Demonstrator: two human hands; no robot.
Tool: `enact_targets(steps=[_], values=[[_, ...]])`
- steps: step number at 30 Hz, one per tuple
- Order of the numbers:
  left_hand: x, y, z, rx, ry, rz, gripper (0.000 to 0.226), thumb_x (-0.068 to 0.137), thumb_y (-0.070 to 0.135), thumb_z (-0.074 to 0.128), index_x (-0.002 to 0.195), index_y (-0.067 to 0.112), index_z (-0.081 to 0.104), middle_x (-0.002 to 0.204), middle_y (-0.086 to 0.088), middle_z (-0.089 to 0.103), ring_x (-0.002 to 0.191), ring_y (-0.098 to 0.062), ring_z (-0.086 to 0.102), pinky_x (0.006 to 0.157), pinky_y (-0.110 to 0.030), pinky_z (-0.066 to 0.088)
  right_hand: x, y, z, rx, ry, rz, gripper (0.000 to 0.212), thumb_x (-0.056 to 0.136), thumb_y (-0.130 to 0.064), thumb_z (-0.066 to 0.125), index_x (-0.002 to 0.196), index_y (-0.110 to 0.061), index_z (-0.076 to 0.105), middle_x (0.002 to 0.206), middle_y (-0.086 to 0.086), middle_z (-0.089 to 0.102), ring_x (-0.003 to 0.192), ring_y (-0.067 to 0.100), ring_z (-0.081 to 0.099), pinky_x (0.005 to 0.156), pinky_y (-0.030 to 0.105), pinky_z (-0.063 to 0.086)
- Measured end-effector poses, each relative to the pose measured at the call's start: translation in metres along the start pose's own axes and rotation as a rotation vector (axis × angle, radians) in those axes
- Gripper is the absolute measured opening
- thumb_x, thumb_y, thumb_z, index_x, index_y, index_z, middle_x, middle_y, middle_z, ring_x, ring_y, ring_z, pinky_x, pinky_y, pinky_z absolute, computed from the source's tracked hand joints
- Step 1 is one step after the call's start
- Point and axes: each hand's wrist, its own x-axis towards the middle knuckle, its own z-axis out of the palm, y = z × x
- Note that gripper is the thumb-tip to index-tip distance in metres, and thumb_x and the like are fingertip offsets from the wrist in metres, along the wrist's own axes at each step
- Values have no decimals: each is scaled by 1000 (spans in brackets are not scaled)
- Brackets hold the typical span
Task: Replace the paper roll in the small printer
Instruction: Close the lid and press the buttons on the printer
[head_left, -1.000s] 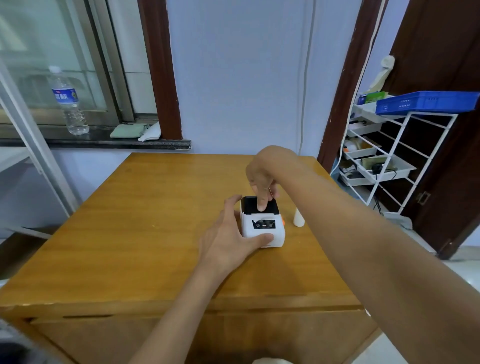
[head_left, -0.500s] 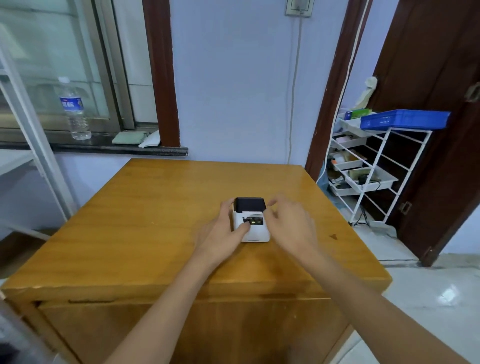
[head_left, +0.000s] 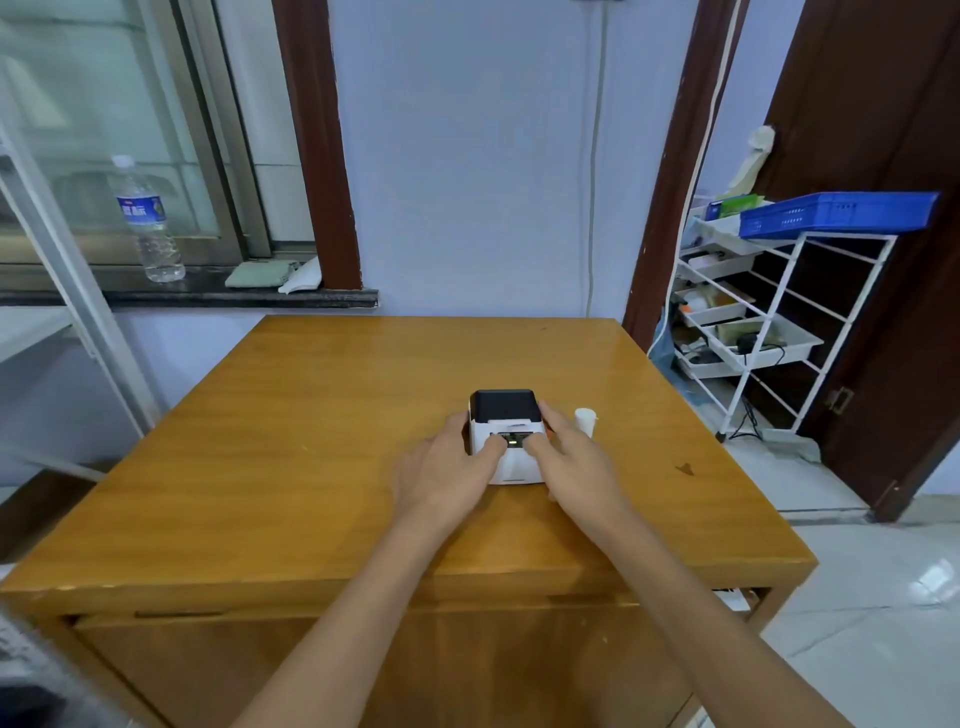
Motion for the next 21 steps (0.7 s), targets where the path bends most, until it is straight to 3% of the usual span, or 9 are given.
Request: enact_targets(steps=[3,7,12,21], values=[[2,4,5,-65,13,-35,58,84,60,44,138,42,52,112,11,70,104,-22,64,86,-37,52,5,7,4,12,23,-27,63,93,-47,38,156,-47,41,106,-10,70,91,12,62,91,43,56],[2,7,5,-75,13,-6,56,88,54,44,141,41,53,107,12,72,99,-21,66,87,-39,54,8,11,6,32,20,-54,61,94,-46,41,155,-51,41,84,-17,61,82,12,61,80,42,60],[-2,2,6,-65,46,48,52,93,51,44,145,48,49,109,13,73,105,-22,66,95,-43,50,9,14,7,43,25,-40,67,90,-53,39,157,-51,37,84,-18,62,82,10,61,84,43,60],[-1,-1,8,-65,70,35,55,96,53,48,150,42,47,125,10,72,118,-22,63,94,-39,50,10,16,6,31,43,-45,60,96,-46,45,156,-47,41,78,-17,61,75,11,61,81,44,60]])
